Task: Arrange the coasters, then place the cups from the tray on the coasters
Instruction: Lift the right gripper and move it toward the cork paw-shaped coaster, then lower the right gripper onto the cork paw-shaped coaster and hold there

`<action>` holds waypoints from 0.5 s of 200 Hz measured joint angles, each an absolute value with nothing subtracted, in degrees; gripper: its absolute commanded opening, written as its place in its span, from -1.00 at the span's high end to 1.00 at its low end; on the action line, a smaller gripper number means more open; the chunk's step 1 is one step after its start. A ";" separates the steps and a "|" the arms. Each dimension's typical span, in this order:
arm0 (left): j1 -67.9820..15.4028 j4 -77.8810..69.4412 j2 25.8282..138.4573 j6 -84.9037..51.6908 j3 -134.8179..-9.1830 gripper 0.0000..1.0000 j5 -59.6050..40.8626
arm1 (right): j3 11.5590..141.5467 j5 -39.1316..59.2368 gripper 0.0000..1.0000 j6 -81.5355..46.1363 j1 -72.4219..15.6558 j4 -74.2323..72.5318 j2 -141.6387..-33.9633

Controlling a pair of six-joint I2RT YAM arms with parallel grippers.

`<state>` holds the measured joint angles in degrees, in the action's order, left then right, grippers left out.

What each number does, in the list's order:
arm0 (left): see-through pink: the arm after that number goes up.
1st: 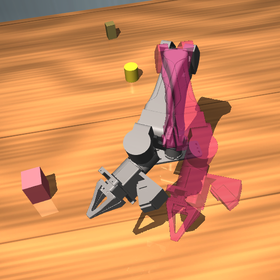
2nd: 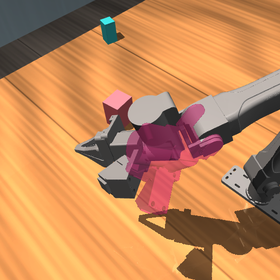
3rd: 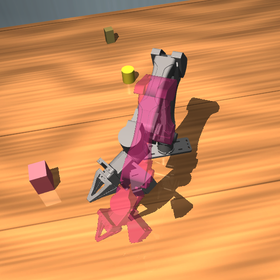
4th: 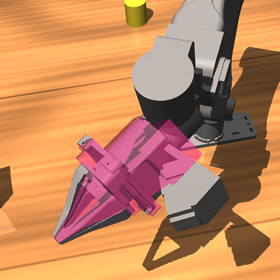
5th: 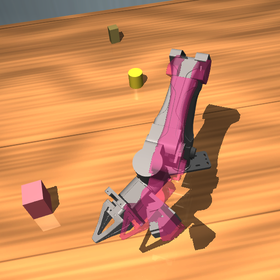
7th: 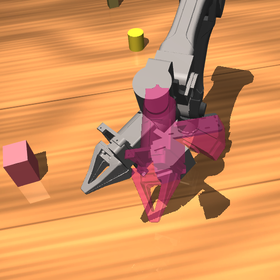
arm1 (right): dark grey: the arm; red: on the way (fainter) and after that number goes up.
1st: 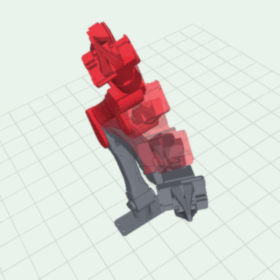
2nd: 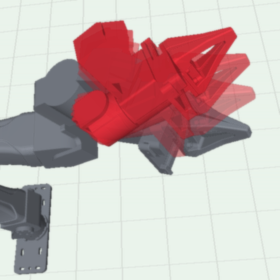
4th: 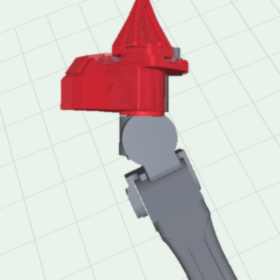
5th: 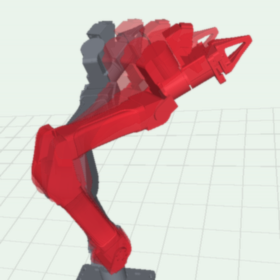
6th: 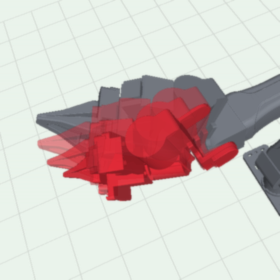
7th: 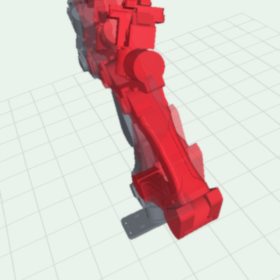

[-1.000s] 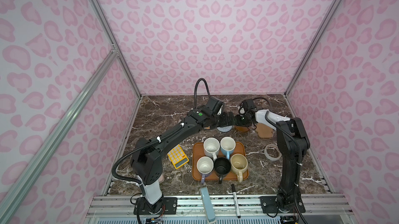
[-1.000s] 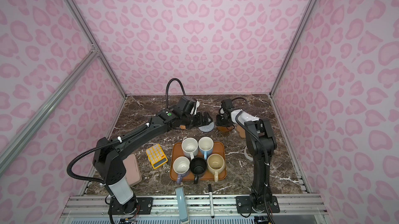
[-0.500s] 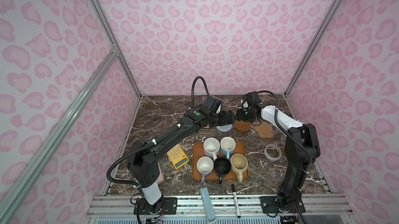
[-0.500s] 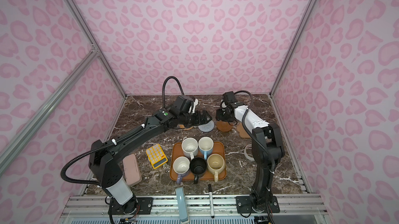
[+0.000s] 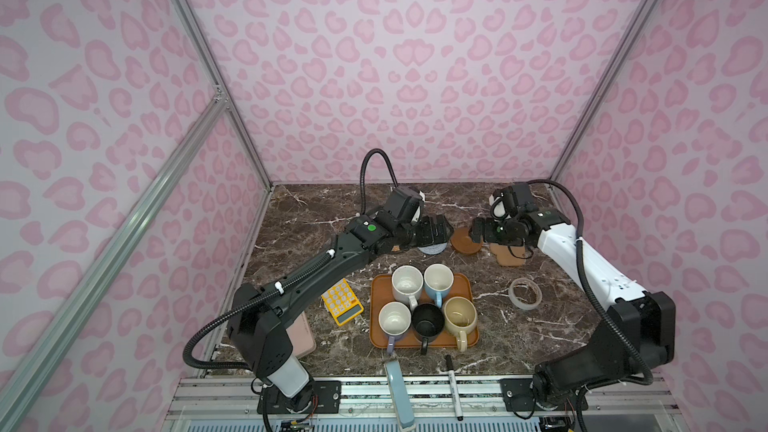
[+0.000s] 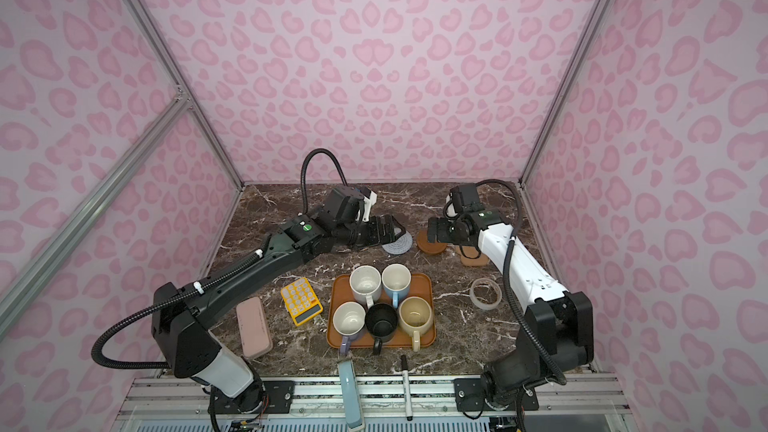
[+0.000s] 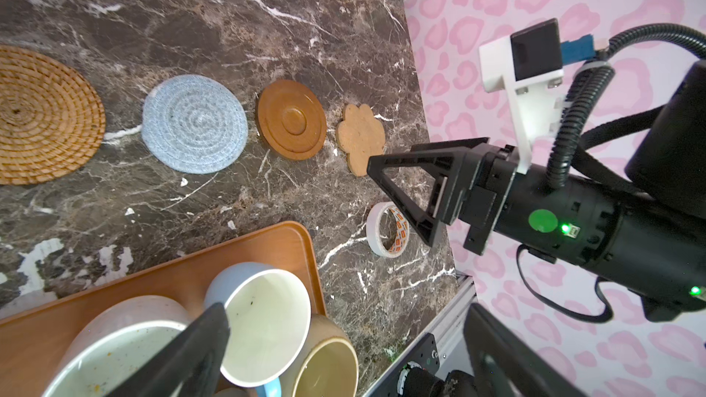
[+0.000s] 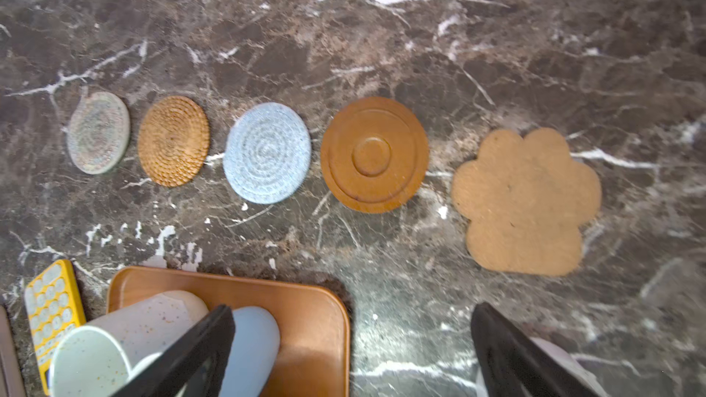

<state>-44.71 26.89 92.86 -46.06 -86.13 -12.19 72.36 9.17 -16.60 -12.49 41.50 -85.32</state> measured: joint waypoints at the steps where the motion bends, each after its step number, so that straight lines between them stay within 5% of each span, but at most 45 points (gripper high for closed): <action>1: -44.75 26.89 92.86 -46.06 -86.13 -0.95 -12.21 | 72.12 9.04 -0.97 -16.51 -12.32 41.54 -85.14; 77: -47.66 23.20 97.38 -48.66 -88.40 -0.95 -14.72 | 65.67 5.93 -0.87 -14.35 -3.84 42.54 -85.86; 100: -48.05 22.57 98.80 -48.97 -90.35 -0.95 -14.79 | 65.65 4.80 -0.56 -14.33 -0.60 41.28 -89.41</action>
